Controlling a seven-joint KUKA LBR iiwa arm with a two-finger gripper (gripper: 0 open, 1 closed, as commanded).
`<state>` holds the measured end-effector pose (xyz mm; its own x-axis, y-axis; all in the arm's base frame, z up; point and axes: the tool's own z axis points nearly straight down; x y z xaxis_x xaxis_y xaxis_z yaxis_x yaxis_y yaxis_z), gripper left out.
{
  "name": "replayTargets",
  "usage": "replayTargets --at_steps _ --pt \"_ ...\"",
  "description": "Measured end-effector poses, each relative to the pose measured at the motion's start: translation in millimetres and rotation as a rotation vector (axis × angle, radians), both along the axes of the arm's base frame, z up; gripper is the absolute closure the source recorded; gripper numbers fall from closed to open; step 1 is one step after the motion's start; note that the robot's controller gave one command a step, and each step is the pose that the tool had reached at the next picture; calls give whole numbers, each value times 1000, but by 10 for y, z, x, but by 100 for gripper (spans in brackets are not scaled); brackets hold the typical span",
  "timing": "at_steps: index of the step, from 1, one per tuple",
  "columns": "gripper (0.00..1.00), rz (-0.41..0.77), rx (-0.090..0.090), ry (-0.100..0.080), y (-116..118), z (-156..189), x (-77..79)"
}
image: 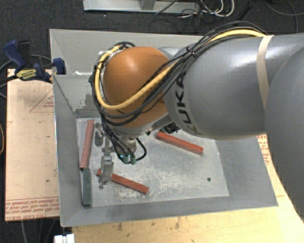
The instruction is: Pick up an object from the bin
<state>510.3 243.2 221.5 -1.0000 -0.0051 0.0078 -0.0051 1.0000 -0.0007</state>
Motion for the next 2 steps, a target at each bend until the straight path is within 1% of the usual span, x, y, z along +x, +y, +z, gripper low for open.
replayTargets --at_steps 1,2 --pt "0 33 -4 2 -801 -837 -247" --pt "0 59 2 -8 -1030 -1537 529"
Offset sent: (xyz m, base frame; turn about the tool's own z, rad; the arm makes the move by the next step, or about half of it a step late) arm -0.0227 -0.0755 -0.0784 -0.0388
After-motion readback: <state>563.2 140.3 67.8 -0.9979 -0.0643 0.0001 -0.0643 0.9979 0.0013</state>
